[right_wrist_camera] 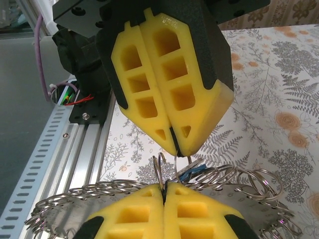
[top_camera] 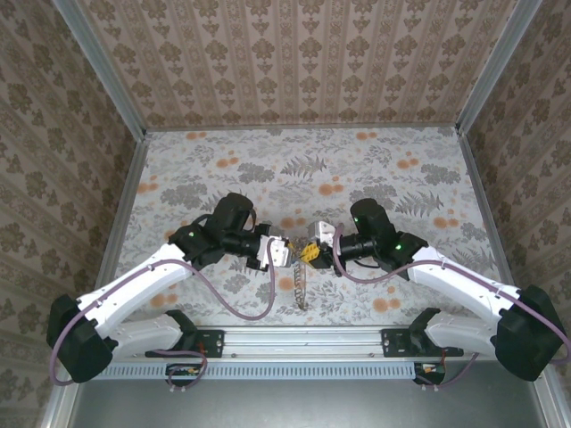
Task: Put the keys on the keyring
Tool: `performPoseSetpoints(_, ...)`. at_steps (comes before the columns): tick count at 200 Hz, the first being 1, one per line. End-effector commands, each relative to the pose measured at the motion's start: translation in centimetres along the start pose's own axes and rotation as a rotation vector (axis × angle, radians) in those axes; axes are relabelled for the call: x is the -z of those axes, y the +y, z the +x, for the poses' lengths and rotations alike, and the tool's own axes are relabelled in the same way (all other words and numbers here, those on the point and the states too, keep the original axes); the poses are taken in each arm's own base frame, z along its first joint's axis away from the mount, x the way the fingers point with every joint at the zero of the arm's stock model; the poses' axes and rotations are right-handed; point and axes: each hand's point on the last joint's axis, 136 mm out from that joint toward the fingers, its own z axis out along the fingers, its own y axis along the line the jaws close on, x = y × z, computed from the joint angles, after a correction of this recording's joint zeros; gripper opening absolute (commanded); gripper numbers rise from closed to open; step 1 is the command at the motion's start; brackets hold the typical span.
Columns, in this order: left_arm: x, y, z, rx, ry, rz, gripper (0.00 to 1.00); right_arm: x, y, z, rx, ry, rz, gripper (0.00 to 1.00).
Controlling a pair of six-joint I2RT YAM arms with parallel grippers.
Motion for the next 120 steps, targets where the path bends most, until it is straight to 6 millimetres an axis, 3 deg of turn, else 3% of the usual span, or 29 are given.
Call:
performPoseSetpoints(1,0.5,0.6,-0.8,-0.054,-0.013,-0.041,0.0,0.1,-0.2,-2.4,0.022,-0.059,-0.012,0.0)
performPoseSetpoints(40,0.8,1.2,-1.5,-0.044,-0.029,-0.061,0.0,-0.2,-0.1,-2.0,0.003,-0.048,-0.029,0.0)
performPoseSetpoints(120,0.6,-0.5,-1.0,-0.056,-0.023,0.006,0.0,-0.1,-0.6,-2.3,-0.003,-0.063,-0.018,0.0)
